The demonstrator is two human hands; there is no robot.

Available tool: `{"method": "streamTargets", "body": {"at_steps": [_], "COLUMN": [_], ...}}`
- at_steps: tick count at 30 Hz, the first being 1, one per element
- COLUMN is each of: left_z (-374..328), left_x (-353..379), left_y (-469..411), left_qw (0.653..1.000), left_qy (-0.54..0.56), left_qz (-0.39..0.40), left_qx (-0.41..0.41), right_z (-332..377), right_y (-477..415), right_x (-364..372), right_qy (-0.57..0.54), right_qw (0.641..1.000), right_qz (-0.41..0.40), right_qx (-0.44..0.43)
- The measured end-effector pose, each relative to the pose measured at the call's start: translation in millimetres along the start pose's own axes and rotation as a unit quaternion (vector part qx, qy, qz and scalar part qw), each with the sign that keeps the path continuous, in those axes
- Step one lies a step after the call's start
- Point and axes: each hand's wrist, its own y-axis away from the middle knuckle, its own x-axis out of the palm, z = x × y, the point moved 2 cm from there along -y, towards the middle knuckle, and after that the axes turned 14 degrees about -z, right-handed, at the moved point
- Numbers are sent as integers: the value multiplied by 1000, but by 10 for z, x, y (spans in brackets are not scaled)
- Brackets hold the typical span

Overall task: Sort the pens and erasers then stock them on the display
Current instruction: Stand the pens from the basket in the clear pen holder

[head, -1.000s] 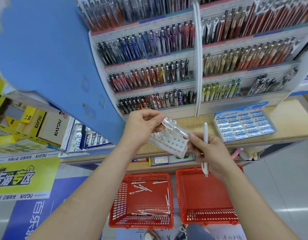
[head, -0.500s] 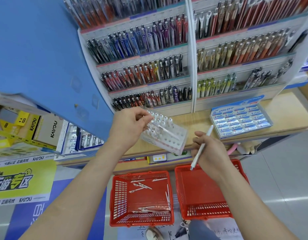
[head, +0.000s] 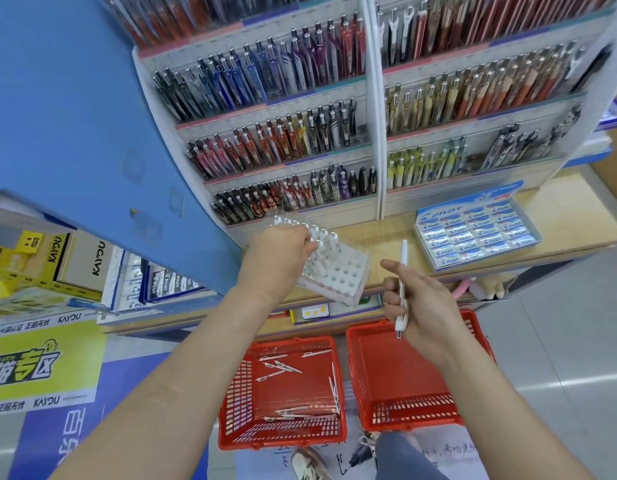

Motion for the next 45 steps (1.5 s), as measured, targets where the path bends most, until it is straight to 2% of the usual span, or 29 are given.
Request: {"method": "streamTargets", "body": {"at_steps": [9,15,18,20,21,23,25,29,31,34,36,38,41,45], "left_z": [-16,-42,-67,-116,-153,-240,-296,-218,-201,-212,-181,-93,43,102], "left_x": [164,221,126,16,-40,-112,-165,-208,-205,-218,-258,-311,-405,-431], "left_y": [-7,-31,-34,23,75,196,318,414,450,463,426,374,303,254], "left_qw": [999,996,996,994,986,949,911,836,806,786,797,834,900,955], "left_qy": [-23,-72,-48,35,108,252,332,434,468,484,465,411,310,209], "left_qz": [43,45,48,12,11,56,96,51,56,52,11,-45,-96,-109], "left_qx": [-23,-24,-63,-100,-128,-182,-223,-330,-358,-381,-386,-366,-289,-182], "right_z": [-50,3,52,75,81,90,99,115,109,80,63,47,-13,-167], "right_y": [-2,108,142,137,131,115,120,129,136,139,125,76,-41,-193], "right_x": [26,98,120,132,137,160,190,225,243,276,272,224,112,51], "right_qy": [-27,53,34,19,10,-7,-12,-49,-62,-51,-47,-33,80,240], "right_qw": [999,996,995,994,993,992,991,992,992,993,994,996,990,950], "right_qz": [19,34,49,53,55,58,63,65,71,81,81,57,-20,-90], "right_qx": [6,-62,-82,-96,-100,-111,-117,-92,-79,-64,-58,-62,-112,-180]}}
